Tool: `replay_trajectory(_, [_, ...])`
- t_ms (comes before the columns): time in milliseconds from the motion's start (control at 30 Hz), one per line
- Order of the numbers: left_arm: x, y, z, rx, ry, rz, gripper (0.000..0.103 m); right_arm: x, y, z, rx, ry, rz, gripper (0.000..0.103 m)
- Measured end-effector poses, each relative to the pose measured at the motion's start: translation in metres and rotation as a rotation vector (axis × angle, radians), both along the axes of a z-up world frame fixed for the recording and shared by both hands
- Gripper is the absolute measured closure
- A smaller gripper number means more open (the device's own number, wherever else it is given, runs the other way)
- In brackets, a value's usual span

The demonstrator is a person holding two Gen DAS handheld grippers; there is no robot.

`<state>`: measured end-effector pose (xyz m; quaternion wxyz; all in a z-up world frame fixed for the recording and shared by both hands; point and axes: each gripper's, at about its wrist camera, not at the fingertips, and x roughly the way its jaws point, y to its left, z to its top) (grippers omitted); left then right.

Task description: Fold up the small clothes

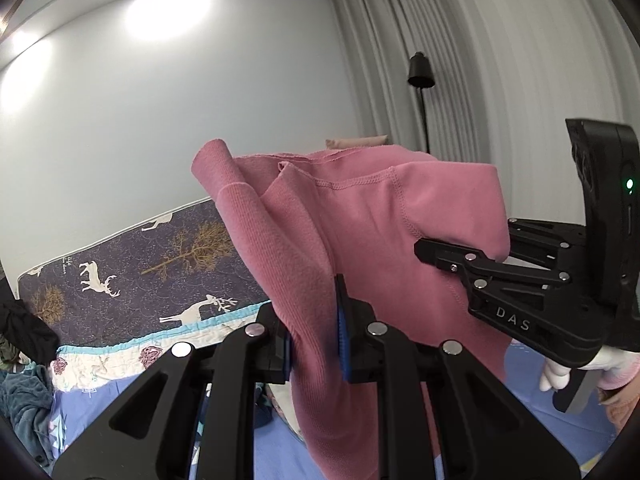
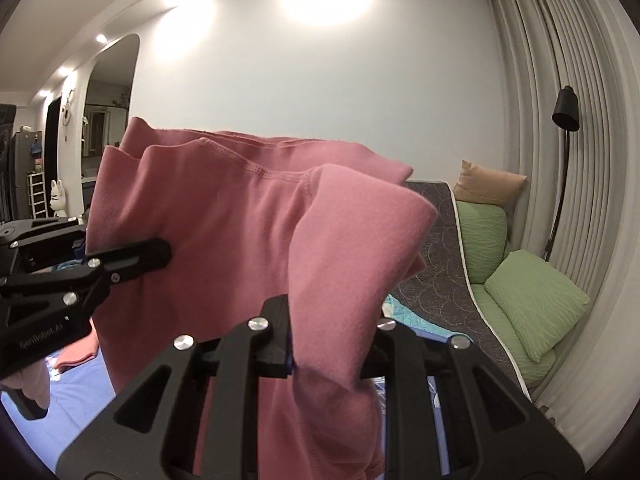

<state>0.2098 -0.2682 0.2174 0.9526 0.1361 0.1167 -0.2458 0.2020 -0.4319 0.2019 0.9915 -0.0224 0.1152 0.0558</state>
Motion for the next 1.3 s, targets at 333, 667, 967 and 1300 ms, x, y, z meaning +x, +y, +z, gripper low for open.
replay_trajectory(333, [0.101,-0.009,-0.051,0.039,0.093,0.064,0.086,0.117,-0.01,-0.054,0.009,0.095,-0.011,0.084])
replay_trajectory(667, [0.235,-0.017,-0.174,0.168,0.258,0.204,0.061,0.258,-0.022,-0.176,-0.033,0.333,-0.204,0.055])
replay_trajectory(967, [0.197,0.01,-0.277,0.27,0.405,0.126,0.06,0.215,-0.049,-0.264,0.051,0.498,-0.171,0.055])
replay_trajectory(1300, [0.104,0.031,-0.238,0.091,0.394,0.049,0.04,0.083,-0.022,-0.224,0.067,0.353,-0.136,0.023])
